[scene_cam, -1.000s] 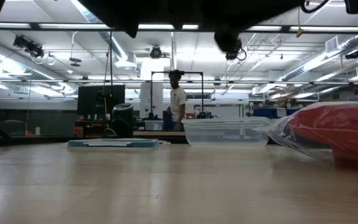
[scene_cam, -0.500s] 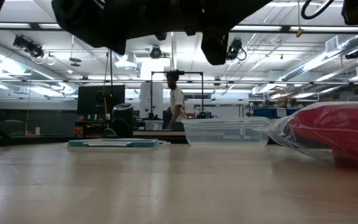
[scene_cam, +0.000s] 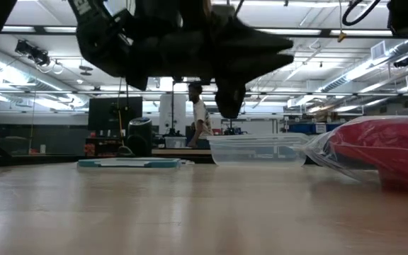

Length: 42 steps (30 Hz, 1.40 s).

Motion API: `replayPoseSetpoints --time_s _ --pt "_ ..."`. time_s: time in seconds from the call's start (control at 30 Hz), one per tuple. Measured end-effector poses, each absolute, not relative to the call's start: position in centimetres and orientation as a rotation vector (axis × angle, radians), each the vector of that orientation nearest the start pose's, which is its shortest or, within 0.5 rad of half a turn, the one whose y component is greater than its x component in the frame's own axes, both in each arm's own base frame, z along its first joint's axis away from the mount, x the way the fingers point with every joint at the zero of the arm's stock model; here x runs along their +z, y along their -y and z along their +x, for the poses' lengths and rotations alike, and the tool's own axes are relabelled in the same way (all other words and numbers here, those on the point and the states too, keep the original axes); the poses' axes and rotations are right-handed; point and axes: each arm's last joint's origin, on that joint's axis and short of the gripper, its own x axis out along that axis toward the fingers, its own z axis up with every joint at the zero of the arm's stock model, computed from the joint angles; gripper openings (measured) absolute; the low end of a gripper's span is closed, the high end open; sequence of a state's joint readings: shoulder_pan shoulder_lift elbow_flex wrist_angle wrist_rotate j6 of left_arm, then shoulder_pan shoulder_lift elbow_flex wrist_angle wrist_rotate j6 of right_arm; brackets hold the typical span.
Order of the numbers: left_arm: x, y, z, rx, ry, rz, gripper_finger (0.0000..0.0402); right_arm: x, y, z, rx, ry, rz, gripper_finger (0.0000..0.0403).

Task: Roll bandage
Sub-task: Put the blue bandage into the transparent zip bag

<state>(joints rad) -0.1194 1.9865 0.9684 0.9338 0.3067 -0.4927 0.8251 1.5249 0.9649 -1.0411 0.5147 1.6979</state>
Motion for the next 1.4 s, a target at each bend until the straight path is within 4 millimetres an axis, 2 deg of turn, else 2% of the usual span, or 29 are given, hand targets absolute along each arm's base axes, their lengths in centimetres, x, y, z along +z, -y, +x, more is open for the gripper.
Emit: replayPoseSetpoints --time_s 0.13,0.37,0.47,0.63,0.8,1.03,1.2,1.4 --pt "15.0 4.0 39.6 -0.367 -0.274 -0.534 0.0082 19.4 -17.3 16.8 -0.795 -1.012 0.518 0.0087" --pt "13.3 3.8 39.2 -0.311 -0.457 -0.543 0.0082 19.4 -18.1 16.0 -0.766 -1.013 0.531 0.0089" --pt "13.0 3.6 39.1 -0.226 -0.478 -0.611 0.0082 19.4 -18.4 16.2 -0.74 -1.01 0.546 0.0089" --pt "12.9 4.0 39.1 -0.152 -0.501 -0.746 0.0082 19.3 -18.1 17.4 -0.713 -0.984 0.548 0.0094" --pt "12.4 4.2 38.8 -0.1 -0.558 -0.824 0.0083 18.3 -17.7 19.8 -0.662 -0.998 0.524 0.0103" --pt "12.2 4.3 38.7 -0.104 -0.591 -0.864 0.0097 17.9 -16.6 22.4 -0.627 -0.947 0.502 0.0101" --pt "12.3 4.4 38.7 -0.13 -0.603 -0.912 0.0123 18.0 -16.0 22.9 -0.637 -0.921 0.492 0.0099" --pt "12.3 4.5 38.7 -0.153 -0.621 -0.937 0.0152 18.5 -16.2 23.1 -0.605 -0.891 0.47 0.0098"
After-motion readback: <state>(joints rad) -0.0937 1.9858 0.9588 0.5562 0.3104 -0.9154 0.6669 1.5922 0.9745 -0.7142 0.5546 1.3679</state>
